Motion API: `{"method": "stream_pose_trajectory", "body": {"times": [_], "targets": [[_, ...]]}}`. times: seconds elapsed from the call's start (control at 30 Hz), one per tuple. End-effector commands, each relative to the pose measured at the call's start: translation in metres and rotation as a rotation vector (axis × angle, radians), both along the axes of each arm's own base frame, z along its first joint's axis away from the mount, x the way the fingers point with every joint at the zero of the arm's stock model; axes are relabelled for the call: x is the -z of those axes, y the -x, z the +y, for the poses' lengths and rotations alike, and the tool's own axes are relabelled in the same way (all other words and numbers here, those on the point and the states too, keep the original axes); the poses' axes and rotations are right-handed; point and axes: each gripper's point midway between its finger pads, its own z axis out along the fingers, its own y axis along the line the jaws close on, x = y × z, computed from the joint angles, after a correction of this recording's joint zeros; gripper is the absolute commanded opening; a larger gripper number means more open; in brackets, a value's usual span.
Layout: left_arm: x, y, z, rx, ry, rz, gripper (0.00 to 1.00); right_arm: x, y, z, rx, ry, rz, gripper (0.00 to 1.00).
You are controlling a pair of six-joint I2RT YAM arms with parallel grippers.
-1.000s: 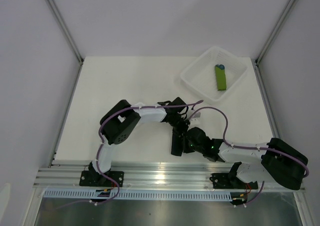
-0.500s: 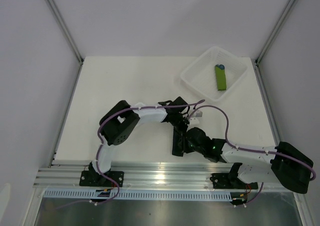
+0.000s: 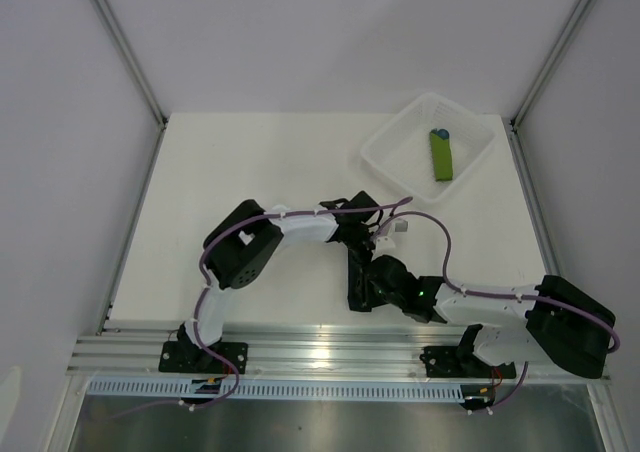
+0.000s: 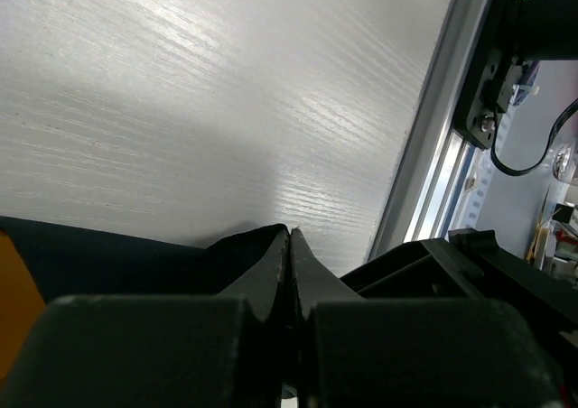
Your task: Place the utensils on the paper napkin and roll it up
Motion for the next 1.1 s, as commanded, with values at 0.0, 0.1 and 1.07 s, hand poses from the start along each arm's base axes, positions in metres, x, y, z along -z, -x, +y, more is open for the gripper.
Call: {"method": "stream_pose_trajectory", "body": {"times": [0.0, 0.1, 1.07], "targets": [[-0.003, 0.007, -0.013, 0.021, 0.001, 0.045, 0.01, -0.002, -0.010, 0.006, 0.028, -0.008, -0.019, 0.38], [0.009, 0.009, -0.009, 0.002, -0.032, 0.064, 0.01, 0.002, -0.009, 0.000, 0.051, 0.004, -0.006, 0.34], [0.007, 0.002, -0.009, 0.006, -0.028, -0.001, 0.06, 0.005, -0.006, -0.021, 0.122, -0.093, 0.001, 0.12]]}}
